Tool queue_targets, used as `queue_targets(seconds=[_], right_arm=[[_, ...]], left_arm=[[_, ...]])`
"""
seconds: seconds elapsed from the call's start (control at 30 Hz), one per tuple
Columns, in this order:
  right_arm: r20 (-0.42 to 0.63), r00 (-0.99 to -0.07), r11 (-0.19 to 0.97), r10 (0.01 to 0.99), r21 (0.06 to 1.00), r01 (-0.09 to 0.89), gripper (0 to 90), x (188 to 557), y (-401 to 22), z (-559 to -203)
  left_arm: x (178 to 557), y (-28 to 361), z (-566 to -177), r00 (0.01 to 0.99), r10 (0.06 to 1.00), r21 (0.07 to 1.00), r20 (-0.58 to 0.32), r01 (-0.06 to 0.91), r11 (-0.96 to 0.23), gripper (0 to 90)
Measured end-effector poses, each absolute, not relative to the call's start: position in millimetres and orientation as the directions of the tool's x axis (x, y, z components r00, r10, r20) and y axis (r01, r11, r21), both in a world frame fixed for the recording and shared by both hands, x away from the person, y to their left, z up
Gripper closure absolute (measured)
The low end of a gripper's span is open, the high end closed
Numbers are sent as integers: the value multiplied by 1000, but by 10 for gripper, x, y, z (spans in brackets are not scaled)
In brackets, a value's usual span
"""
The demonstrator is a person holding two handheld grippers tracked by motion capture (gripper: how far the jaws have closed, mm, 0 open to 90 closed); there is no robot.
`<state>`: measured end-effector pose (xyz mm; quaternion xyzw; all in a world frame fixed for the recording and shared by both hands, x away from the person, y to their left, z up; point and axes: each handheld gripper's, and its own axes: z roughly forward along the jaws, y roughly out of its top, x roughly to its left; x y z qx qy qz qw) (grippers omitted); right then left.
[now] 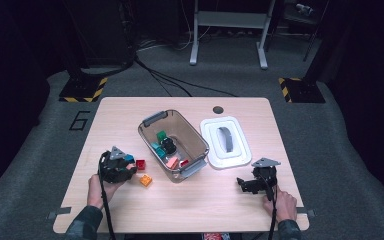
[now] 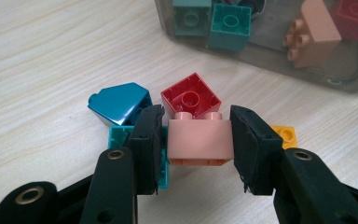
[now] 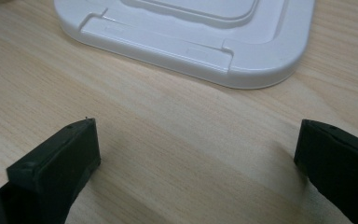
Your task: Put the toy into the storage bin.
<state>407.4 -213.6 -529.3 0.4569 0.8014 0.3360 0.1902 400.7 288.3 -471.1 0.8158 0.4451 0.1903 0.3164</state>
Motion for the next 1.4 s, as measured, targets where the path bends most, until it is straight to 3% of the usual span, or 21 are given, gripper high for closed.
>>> queue_targets(seconds=[0.6, 0.97, 1.4], right_arm=[[2, -510, 357, 860, 712, 604, 0, 4074, -2136, -5293], [2, -510, 357, 860, 712, 604, 0, 4074, -2136, -5293], [2, -510, 357, 860, 712, 604, 0, 4074, -2136, -5293]], left_arm=[[4051, 2968, -4500, 519, 854, 695, 24, 605, -388, 556], [4067, 2991, -4867, 507, 862, 653, -9, 656, -379, 555], [4047, 2965, -4885, 517, 856, 640, -11, 661, -391, 516]])
